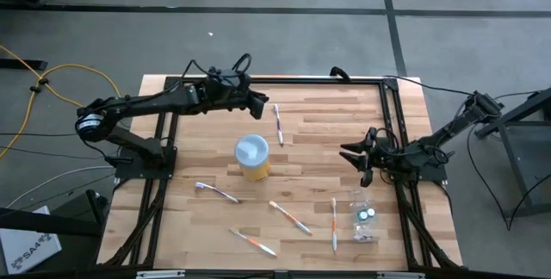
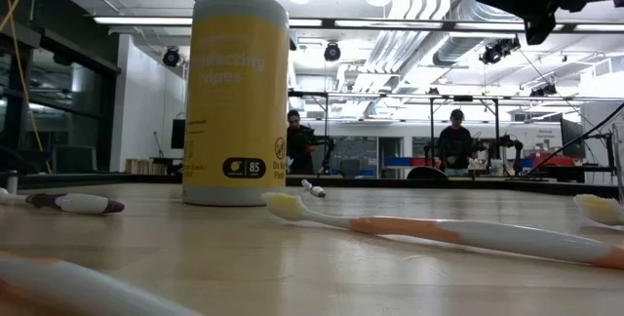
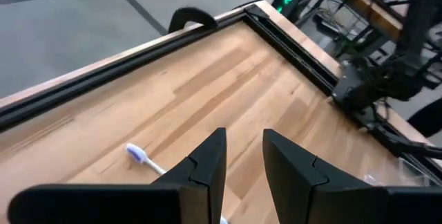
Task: Pick & Place toothbrushing station
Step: Put the top purple toothbrush in the bottom section of the transparent organizer
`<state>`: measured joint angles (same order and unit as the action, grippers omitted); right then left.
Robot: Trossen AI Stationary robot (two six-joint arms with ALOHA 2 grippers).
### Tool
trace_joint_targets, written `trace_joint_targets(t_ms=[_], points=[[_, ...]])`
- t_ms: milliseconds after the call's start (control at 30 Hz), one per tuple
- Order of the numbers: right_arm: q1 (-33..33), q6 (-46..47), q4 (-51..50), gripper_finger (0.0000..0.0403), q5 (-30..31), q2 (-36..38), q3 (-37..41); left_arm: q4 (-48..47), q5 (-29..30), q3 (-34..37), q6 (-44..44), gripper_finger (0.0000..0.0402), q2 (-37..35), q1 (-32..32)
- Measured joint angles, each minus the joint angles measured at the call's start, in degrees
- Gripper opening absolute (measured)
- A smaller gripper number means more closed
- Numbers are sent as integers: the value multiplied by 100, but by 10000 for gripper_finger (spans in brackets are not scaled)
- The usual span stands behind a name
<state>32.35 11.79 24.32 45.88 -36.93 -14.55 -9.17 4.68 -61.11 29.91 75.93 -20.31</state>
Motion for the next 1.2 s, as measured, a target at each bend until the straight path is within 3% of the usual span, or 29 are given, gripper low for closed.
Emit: trace_joint_targets(t_ms=[167, 367, 633, 933, 1200], points=[[-291, -93, -175, 105, -62, 0, -106, -355, 160, -443, 113, 92, 311, 39], [-676, -193, -209, 105, -595, 0, -235, -857, 213, -974, 170, 92, 743, 34], [-997, -96, -771, 105, -899, 0, -288, -1936, 141, -1647, 873, 92, 1279, -34], [-1138, -104, -892, 105, -1162, -2, -288, -1944, 124, -2402, 1018, 92, 1860, -46], [-1151, -107, -980, 105, -1315, -2, -288, -2030, -171, -2550, 1459, 92, 2614, 47]])
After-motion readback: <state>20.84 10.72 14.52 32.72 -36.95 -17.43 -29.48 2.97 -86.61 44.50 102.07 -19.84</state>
